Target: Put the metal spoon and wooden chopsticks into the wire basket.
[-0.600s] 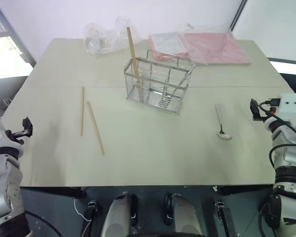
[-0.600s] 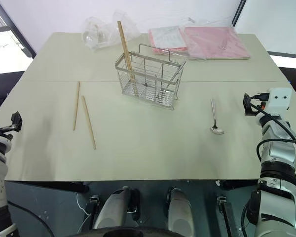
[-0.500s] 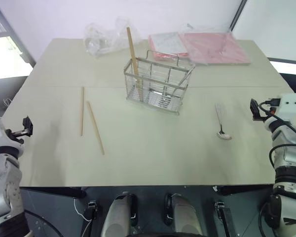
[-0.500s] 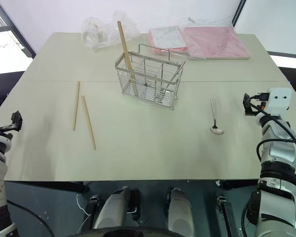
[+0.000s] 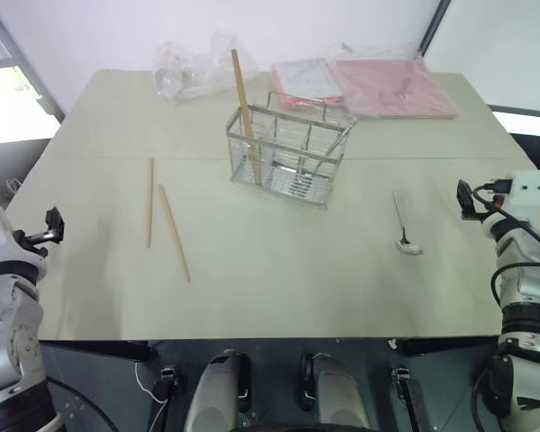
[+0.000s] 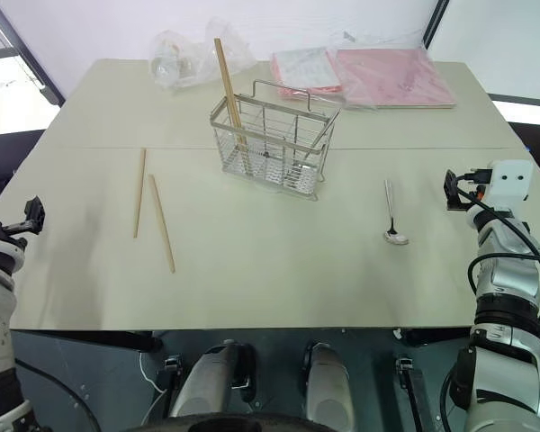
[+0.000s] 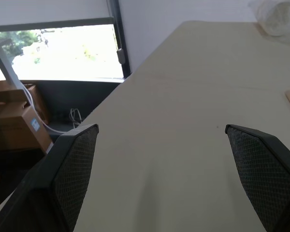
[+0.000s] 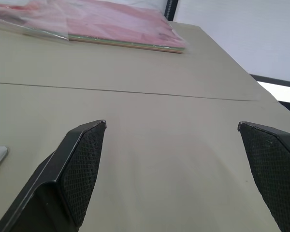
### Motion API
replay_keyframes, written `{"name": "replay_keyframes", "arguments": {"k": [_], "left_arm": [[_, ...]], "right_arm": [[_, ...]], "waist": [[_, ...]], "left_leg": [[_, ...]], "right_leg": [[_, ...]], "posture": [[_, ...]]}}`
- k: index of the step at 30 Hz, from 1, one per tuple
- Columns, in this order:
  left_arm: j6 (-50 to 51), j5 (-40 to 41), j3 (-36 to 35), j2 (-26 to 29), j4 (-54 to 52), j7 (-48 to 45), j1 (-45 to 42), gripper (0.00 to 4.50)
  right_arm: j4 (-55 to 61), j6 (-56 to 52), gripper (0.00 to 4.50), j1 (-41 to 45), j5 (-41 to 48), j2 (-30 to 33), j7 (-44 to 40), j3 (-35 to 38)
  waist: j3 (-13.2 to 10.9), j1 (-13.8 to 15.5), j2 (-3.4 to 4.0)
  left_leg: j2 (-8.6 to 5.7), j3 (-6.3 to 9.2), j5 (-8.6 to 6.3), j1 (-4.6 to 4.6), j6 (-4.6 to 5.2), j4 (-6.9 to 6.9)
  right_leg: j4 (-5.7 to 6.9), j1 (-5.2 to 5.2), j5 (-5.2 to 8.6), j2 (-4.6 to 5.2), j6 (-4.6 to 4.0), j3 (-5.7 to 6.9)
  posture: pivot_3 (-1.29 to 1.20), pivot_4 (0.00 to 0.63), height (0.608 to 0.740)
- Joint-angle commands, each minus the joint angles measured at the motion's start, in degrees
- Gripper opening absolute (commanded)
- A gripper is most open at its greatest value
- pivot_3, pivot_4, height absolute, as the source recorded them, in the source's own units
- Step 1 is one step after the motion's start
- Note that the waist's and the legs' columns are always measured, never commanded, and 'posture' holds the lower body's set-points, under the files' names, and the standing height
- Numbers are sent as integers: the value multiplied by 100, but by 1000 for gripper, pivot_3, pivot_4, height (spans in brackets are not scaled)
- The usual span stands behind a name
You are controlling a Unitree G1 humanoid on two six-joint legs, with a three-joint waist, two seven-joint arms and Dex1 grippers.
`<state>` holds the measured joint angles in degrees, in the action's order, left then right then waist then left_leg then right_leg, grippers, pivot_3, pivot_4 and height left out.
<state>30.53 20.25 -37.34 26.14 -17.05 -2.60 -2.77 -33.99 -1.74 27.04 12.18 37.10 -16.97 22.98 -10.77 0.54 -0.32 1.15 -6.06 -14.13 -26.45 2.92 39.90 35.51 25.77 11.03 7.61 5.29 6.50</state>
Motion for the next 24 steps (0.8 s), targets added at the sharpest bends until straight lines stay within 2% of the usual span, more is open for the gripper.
{"name": "replay_keyframes", "arguments": {"k": [1,7,12,16,18,21,24], "left_arm": [[-54,-38,-53,120,-166,22,-78,4415],[368,510,104,303,-478,-337,-496,4415],[1502,2135,774,765,-1489,-1465,-754,4415],[2037,3030,1258,1245,-1872,-2093,-1043,4415],[2268,3430,1782,1384,-1918,-2466,-1443,4415],[2462,3573,2394,1407,-1734,-2743,-1958,4415],[2452,3561,2681,1410,-1506,-2928,-2273,4415]], "right_arm": [[69,141,4500,152,69,116,17,128],[-300,207,4500,536,-28,353,-168,27],[-892,288,4500,1476,-210,1091,-1133,-413],[-1421,727,4500,2151,-584,1515,-2072,-998],[-1672,1282,4500,2674,-1007,1727,-2981,-1596],[-2053,2154,4500,3374,-1594,1826,-4076,-2385],[-2356,3176,4500,3848,-2141,1874,-4855,-3058]], "waist": [[0,-1,0],[0,8,0],[-7,-11,11],[-7,-62,11],[-9,-99,13],[-14,-153,24],[-14,-165,24]], "left_leg": [[0,0,0,0,0,0],[0,0,1,0,-1,1],[-6,-3,18,-3,-30,8],[-2,-1,21,2,-33,-1],[-2,1,25,4,-35,-1],[-10,0,26,5,-33,2],[-9,2,28,7,-35,-4]], "right_leg": [[0,0,0,0,0,0],[1,-1,0,0,0,1],[-2,-1,0,6,-1,-3],[-4,-2,1,-2,1,-2],[-3,-5,1,-4,1,-1],[-1,-6,1,-1,3,-4],[2,-5,-7,-5,23,-5]], "posture": [[0,150,699],[0,150,699],[0,150,699],[0,150,699],[0,150,699],[0,150,699],[0,150,699]]}}
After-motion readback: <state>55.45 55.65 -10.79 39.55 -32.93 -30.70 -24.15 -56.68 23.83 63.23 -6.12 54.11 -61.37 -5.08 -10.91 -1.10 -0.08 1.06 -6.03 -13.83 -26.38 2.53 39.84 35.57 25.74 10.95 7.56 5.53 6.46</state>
